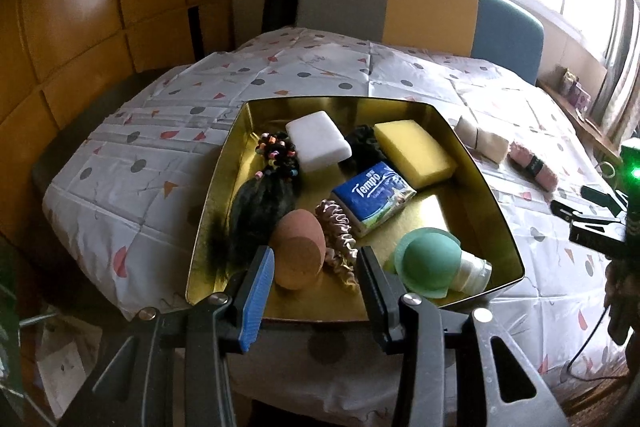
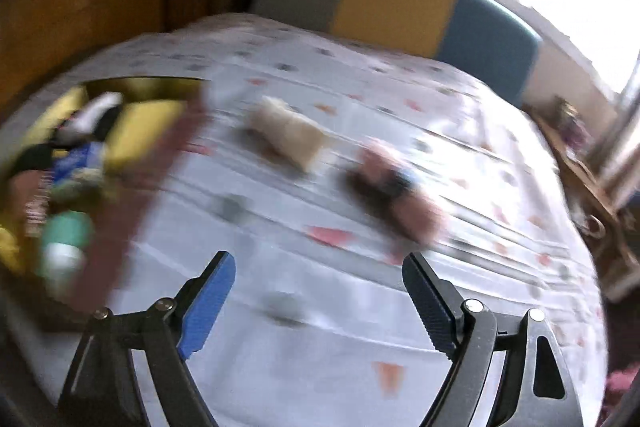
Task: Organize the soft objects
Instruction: 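Reach the left tool to the beige rolled bandage beside the pink dishcloth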
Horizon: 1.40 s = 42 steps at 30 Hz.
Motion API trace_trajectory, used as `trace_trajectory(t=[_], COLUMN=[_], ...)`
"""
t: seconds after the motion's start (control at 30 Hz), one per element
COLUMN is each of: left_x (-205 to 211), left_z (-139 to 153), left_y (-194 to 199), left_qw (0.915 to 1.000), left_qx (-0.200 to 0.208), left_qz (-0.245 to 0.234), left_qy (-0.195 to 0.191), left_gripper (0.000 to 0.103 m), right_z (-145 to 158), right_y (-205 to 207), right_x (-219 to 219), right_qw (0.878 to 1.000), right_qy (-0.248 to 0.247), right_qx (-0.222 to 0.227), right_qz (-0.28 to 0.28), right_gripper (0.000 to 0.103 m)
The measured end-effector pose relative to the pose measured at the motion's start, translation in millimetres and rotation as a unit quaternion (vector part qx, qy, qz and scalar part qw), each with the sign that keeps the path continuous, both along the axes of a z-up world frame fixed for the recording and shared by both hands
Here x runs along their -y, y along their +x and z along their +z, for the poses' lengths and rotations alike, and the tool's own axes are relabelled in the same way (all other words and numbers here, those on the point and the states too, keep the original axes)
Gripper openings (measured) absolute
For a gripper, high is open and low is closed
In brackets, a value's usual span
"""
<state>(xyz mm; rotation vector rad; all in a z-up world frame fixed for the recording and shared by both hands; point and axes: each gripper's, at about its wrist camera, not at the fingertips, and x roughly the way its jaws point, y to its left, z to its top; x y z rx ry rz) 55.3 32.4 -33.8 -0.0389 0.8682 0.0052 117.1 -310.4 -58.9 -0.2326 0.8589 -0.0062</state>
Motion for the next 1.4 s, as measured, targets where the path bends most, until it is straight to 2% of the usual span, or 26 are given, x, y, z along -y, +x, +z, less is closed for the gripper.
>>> trace_trajectory(t=[0.07, 0.17, 0.4, 0.73, 0.97, 1.1, 1.27, 1.4], left_x=[3, 10, 30, 61, 103, 135, 186, 212], left_z=[0, 1, 2, 10, 24, 31, 40, 21], left_y=[1, 2, 5, 20, 41, 64, 100, 152], left_qw=[1.0, 0.9999, 0.9993, 0.9974, 0.9921, 0.986, 0.9776, 0.9744], left_qx=[-0.002, -0.004, -0.008, -0.015, -0.005, -0.031, -0.038, -0.095], left_qz=[-0.002, -0.006, -0.028, -0.066, -0.123, -0.162, -0.201, -0.17], left_qy=[0.004, 0.011, 0.024, 0.025, 0.025, -0.025, -0.052, -0.112], left_gripper=[0.043, 0.043, 0.043, 0.043, 0.043, 0.043, 0.043, 0.043], right_z=[-11, -22, -25, -21, -12, -9, -3, 1], right_y=[2, 13, 19, 15, 11, 10, 8, 5], right_x=[28, 57, 69, 84, 106, 112, 121, 128], right_qw=[0.999, 0.993, 0.99, 0.984, 0.973, 0.97, 0.964, 0.959], right_qy=[0.006, 0.0, 0.017, 0.037, 0.09, 0.107, 0.13, 0.149], right_qx=[-0.007, -0.039, -0.058, -0.056, -0.044, -0.038, -0.028, -0.02], right_qz=[-0.044, -0.112, -0.13, -0.166, -0.206, -0.216, -0.229, -0.239], right_gripper=[0.086, 0.086, 0.086, 0.088, 0.088, 0.088, 0.089, 0.089])
